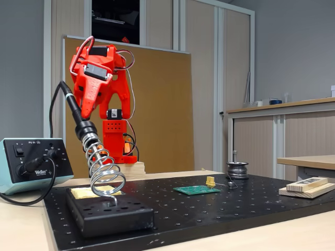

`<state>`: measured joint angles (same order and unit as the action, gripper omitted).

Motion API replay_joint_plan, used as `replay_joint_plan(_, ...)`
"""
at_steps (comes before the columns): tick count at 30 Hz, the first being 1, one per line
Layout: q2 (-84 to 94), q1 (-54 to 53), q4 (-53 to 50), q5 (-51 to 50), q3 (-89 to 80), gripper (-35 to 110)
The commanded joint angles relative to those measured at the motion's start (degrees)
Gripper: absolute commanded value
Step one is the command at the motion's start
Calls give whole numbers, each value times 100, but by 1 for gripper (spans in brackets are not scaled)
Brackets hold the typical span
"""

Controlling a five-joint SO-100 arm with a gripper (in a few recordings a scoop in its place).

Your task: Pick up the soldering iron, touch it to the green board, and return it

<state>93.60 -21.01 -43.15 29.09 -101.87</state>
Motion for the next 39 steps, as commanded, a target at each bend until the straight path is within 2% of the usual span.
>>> replay_joint_plan(1, 633, -132, -316, 0, -97, 0)
replay_joint_plan(12, 1854, -492, -967, 18, -642, 0)
replay_joint_plan(20, 3032, -1125, -1354, 158, -1204, 0)
replay_joint_plan(29, 3981, -1521, -2391, 167, -1187, 0)
replay_joint_plan(33, 4289, -1178, -2988, -158, -1151, 0)
replay_joint_plan(39, 4772, -18, -3744, -1600, -1521, 0)
